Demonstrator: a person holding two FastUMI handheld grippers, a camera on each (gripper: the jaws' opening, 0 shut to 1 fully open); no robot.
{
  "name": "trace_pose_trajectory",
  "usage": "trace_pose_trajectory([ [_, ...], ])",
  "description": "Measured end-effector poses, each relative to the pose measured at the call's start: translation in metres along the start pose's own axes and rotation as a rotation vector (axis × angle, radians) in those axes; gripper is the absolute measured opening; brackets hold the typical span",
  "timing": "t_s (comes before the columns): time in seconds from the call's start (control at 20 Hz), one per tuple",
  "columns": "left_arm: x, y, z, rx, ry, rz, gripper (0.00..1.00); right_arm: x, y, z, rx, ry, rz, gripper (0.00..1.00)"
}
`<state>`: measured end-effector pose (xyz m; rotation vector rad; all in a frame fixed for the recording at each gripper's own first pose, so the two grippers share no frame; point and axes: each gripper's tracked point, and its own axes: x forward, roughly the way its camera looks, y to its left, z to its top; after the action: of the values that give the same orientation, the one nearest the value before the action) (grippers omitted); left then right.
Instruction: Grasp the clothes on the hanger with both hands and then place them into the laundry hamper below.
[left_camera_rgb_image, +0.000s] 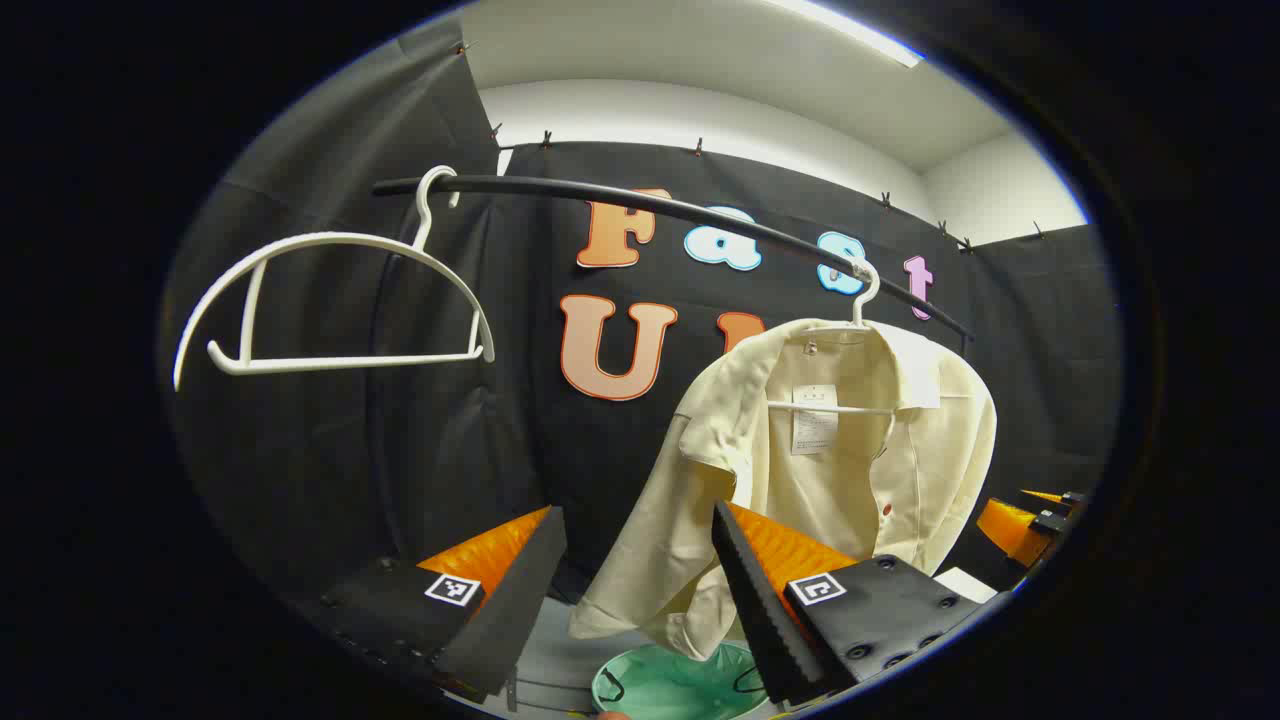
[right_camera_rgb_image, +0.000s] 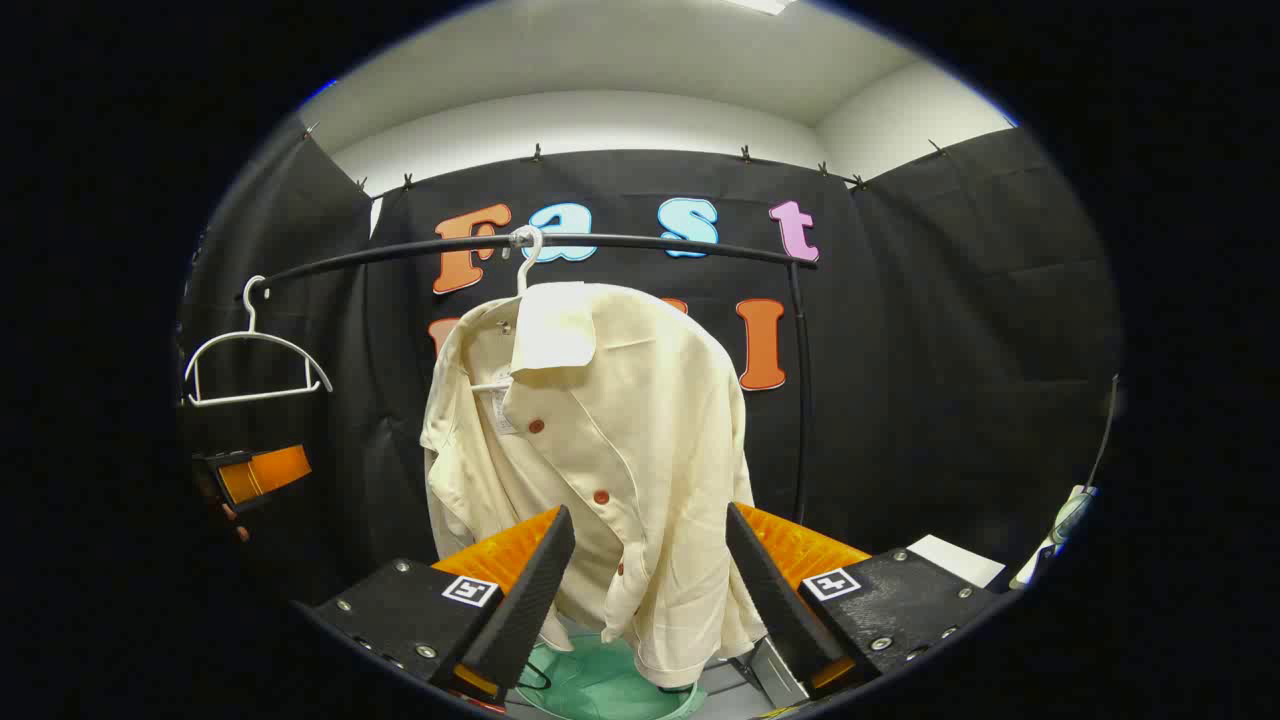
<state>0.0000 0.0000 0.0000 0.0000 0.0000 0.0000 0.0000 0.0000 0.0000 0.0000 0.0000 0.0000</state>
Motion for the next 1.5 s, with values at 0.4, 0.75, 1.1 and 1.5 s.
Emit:
trace_pose_trajectory([
  [0.4, 0.005, -0.012, 0.002, -0.023, 0.006, -0.023, 0.96, 0.004, -0.007, 0.006, 0.001, -0.008, -0.009, 0.95],
  [0.75, 0.005, -0.017, 0.008, 0.007, -0.008, -0.029, 1.00, 0.002, -0.009, 0.004, 0.001, -0.004, -0.013, 0.95],
  [1.1, 0.004, -0.018, -0.002, 0.006, 0.017, -0.027, 1.00, 0.020, 0.008, 0.003, -0.021, 0.017, -0.012, 0.95],
  [1.5, -0.001, -0.010, -0.005, 0.016, 0.029, -0.016, 0.98, 0.060, 0.070, 0.033, -0.045, -0.031, 0.097, 0.95],
])
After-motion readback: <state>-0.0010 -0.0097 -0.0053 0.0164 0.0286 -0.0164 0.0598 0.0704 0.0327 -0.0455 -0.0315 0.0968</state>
